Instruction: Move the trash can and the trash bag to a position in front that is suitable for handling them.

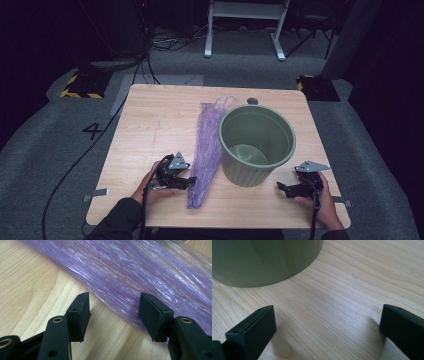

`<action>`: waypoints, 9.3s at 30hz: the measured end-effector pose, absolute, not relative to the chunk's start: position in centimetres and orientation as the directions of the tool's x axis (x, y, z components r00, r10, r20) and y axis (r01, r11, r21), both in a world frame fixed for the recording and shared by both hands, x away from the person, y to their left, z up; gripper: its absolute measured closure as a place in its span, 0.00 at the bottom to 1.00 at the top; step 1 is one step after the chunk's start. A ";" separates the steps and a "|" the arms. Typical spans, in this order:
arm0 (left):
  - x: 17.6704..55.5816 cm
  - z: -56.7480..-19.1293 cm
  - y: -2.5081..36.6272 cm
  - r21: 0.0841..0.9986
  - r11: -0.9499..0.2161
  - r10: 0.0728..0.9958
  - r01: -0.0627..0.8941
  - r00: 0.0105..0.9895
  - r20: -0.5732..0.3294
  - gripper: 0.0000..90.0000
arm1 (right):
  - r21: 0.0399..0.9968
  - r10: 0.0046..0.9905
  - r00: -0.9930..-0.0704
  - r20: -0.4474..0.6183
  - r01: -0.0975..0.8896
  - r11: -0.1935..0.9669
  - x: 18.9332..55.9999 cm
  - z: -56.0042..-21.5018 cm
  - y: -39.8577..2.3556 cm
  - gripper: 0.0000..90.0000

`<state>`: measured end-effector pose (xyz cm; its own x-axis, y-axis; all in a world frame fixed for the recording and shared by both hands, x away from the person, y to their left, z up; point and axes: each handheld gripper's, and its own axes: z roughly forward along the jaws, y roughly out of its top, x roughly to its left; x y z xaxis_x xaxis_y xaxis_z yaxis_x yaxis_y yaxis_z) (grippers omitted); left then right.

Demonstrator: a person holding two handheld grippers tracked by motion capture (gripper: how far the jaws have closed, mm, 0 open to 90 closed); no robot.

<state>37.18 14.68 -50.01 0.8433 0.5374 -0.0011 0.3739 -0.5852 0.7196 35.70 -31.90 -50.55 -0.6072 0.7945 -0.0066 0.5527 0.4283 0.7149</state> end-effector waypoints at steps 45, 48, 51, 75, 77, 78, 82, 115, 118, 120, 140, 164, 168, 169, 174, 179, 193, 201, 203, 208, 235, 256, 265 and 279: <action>36.8 -50.3 19.3 0.740 -0.515 0.640 0.433 0.768 -0.004 0.48 | 0.784 0.594 -0.804 -0.036 0.346 0.516 35.6 -47.1 -28.6 0.18; 36.7 -50.2 19.1 0.719 -0.531 0.634 0.448 0.773 -0.014 0.36 | 0.787 0.574 -0.817 -0.046 0.325 0.525 35.8 -46.9 -27.9 0.17; 36.6 -49.9 19.0 0.711 -0.542 0.626 0.448 0.780 -0.014 0.26 | 0.784 0.578 -0.815 -0.053 0.324 0.529 35.9 -46.8 -27.7 0.17; 42.8 -46.9 15.6 0.769 -0.451 0.648 0.453 0.759 -0.067 0.18 | 0.793 0.570 -0.821 -0.044 0.318 0.520 37.1 -47.2 -26.4 0.17; 43.3 -47.0 15.5 0.769 -0.442 0.650 0.462 0.756 -0.080 0.18 | 0.789 0.570 -0.820 -0.044 0.322 0.523 37.0 -47.4 -26.5 0.20; 44.0 -47.5 15.1 0.762 -0.436 0.659 0.478 0.746 -0.091 0.18 | 0.788 0.568 -0.822 -0.046 0.319 0.526 36.9 -47.4 -26.5 0.21; 44.6 -48.6 14.4 0.728 -0.476 0.658 0.494 0.749 -0.079 0.19 | 0.779 0.577 -0.815 -0.047 0.331 0.532 36.6 -47.8 -27.0 0.21; 42.8 -49.2 15.6 0.676 -0.547 0.678 0.493 0.735 0.012 0.96 | 0.736 0.715 -0.699 -0.007 0.480 0.476 37.5 -50.4 -30.1 0.16; 42.8 -49.2 15.8 0.676 -0.541 0.684 0.501 0.729 0.006 0.97 | 0.737 0.715 -0.699 -0.004 0.482 0.475 37.6 -50.4 -30.0 0.15; 42.8 -49.1 16.1 0.676 -0.538 0.694 0.504 0.719 0.017 0.97 | 0.736 0.715 -0.699 -0.004 0.482 0.475 37.6 -50.4 -30.0 0.15; 43.1 -49.3 20.6 0.705 -0.406 0.793 0.582 0.608 -0.046 0.98 | 0.735 0.712 -0.703 -0.005 0.480 0.479 38.3 -50.4 -29.8 0.14; 42.3 -47.8 22.0 0.781 -0.310 0.823 0.542 0.564 -0.065 0.98 | 0.736 0.706 -0.708 -0.005 0.476 0.482 38.4 -50.4 -29.8 0.14; 42.2 -47.4 22.1 0.793 -0.304 0.825 0.529 0.562 -0.059 0.98 | 0.736 0.706 -0.708 -0.005 0.476 0.482 38.4 -50.4 -29.8 0.14; 42.2 -47.4 22.1 0.794 -0.304 0.824 0.526 0.563 -0.058 0.98 | 0.735 0.706 -0.708 -0.005 0.476 0.482 38.4 -50.4 -29.8 0.14; 42.0 -46.9 22.2 0.811 -0.278 0.829 0.515 0.555 -0.067 0.98 | 0.735 0.705 -0.709 -0.005 0.475 0.483 38.4 -50.4 -29.8 0.14; 41.7 -46.1 22.6 0.832 -0.248 0.837 0.496 0.542 -0.073 0.98 | 0.735 0.701 -0.713 -0.005 0.472 0.486 38.4 -50.4 -29.8 0.15; 41.9 -45.8 22.6 0.843 -0.228 0.839 0.487 0.537 -0.083 0.97 | 0.780 0.634 -0.773 -0.034 0.376 0.500 37.5 -48.4 -29.0 0.20; 41.9 -45.7 22.9 0.844 -0.221 0.841 0.489 0.534 -0.089 0.97 | 0.802 0.566 -0.823 -0.048 0.306 0.513 36.8 -47.1 -27.5 0.20; 41.9 -45.7 22.9 0.844 -0.222 0.841 0.488 0.534 -0.087 0.97 | 0.801 0.566 -0.823 -0.048 0.307 0.514 36.9 -47.1 -27.4 0.20; 41.9 -45.7 22.8 0.848 -0.222 0.837 0.482 0.540 -0.087 0.97 | 0.801 0.551 -0.833 -0.054 0.294 0.522 37.0 -46.9 -26.6 0.19; 41.9 -45.6 22.5 0.856 -0.213 0.828 0.472 0.553 -0.099 0.97 | 0.787 0.519 -0.852 -0.063 0.278 0.551 37.4 -47.5 -24.4 0.20; 41.4 -41.6 22.0 0.920 -0.154 0.801 0.362 0.590 -0.098 0.97 | 0.730 0.610 -0.792 -0.006 0.414 0.544 38.0 -50.3 -27.1 0.17; 42.2 -38.5 21.2 0.938 -0.142 0.784 0.318 0.614 -0.089 0.98 | 0.737 0.617 -0.787 -0.003 0.415 0.533 38.1 -50.4 -27.1 0.17; 42.7 -36.4 19.9 0.951 -0.125 0.769 0.284 0.633 -0.088 0.98 | 0.738 0.621 -0.784 -0.003 0.418 0.530 38.1 -50.4 -27.0 0.17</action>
<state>42.74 19.90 -36.44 0.6329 0.7692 -0.0880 0.2838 -0.1248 0.9507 38.09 -27.02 -50.42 -0.7835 0.6213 -0.0028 0.4176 0.5300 0.7380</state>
